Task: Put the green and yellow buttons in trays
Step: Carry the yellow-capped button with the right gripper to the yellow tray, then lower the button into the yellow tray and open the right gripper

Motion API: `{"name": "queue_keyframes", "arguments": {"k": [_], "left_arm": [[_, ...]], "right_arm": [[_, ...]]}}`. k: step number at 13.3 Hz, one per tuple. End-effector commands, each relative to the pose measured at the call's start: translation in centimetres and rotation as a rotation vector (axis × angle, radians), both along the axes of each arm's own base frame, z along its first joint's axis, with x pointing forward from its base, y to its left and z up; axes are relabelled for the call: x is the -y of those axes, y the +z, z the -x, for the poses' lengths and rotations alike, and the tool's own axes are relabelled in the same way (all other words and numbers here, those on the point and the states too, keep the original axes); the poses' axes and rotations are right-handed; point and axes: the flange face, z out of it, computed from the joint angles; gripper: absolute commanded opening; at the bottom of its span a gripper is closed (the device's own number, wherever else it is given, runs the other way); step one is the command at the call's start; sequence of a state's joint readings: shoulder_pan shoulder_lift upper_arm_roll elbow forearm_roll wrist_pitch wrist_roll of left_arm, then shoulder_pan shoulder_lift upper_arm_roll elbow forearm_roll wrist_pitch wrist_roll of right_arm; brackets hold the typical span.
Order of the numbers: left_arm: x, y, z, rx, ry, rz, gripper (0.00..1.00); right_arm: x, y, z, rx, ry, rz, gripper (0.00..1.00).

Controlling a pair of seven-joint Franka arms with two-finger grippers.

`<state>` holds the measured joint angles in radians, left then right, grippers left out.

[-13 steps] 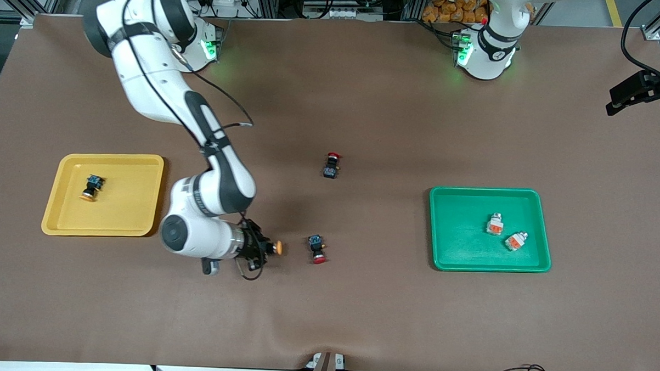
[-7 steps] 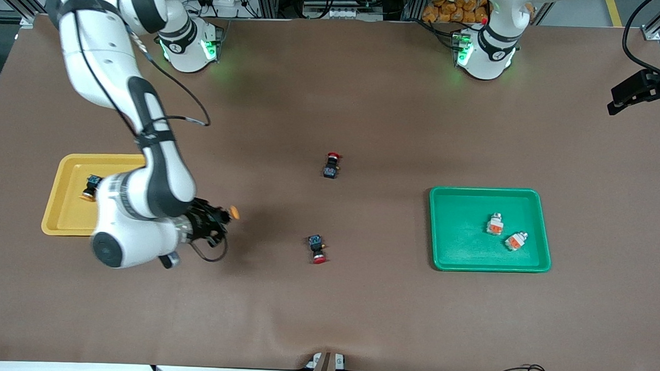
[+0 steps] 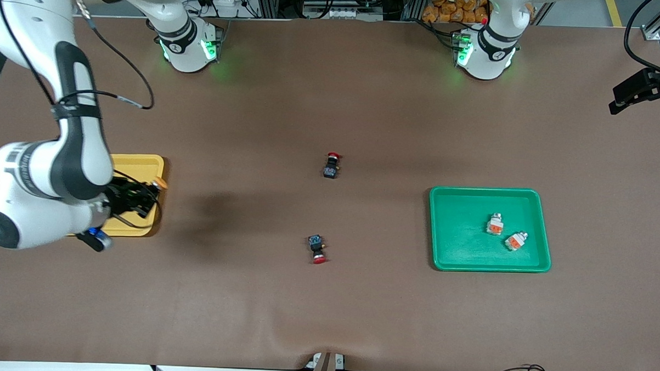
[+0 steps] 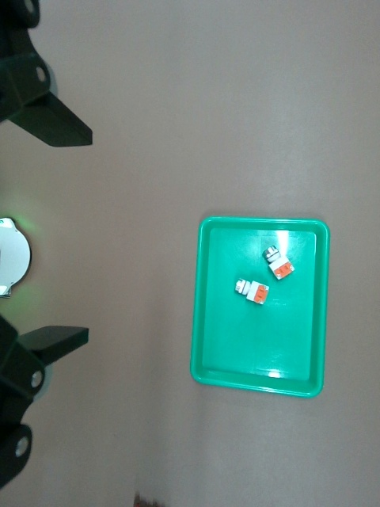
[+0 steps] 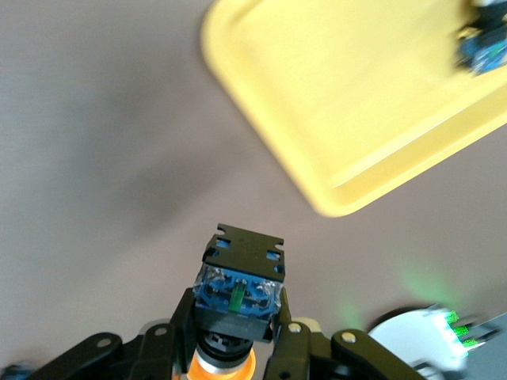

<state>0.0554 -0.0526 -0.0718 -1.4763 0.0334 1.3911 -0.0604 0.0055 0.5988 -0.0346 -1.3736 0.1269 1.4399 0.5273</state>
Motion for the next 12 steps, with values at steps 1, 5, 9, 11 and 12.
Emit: {"name": "queue_keyframes", "arguments": {"k": [1, 5, 9, 11, 12], "left_arm": [[0.2, 1.6, 0.9, 0.018, -0.007, 0.026, 1.00], [0.0, 2.4, 1.4, 0.014, -0.003, 0.026, 1.00], [0.0, 2.0, 1.2, 0.004, -0.006, 0.027, 1.00], [0.2, 2.2, 1.2, 0.007, -0.011, 0.026, 1.00], [0.3, 2.2, 1.2, 0.007, -0.013, 0.026, 1.00]], "right_arm": [[2.5, -2.2, 2.1, 0.015, 0.111, -0.010, 0.00], [7.0, -7.9, 3.5, 0.103, 0.254, -0.059, 0.00], [11.6, -10.3, 4.8, 0.161, 0.400, -0.153, 0.00], [12.5, -12.4, 6.1, 0.184, 0.457, -0.184, 0.00], [12.3, -13.0, 6.6, 0.172, 0.458, -0.191, 0.00]]}}
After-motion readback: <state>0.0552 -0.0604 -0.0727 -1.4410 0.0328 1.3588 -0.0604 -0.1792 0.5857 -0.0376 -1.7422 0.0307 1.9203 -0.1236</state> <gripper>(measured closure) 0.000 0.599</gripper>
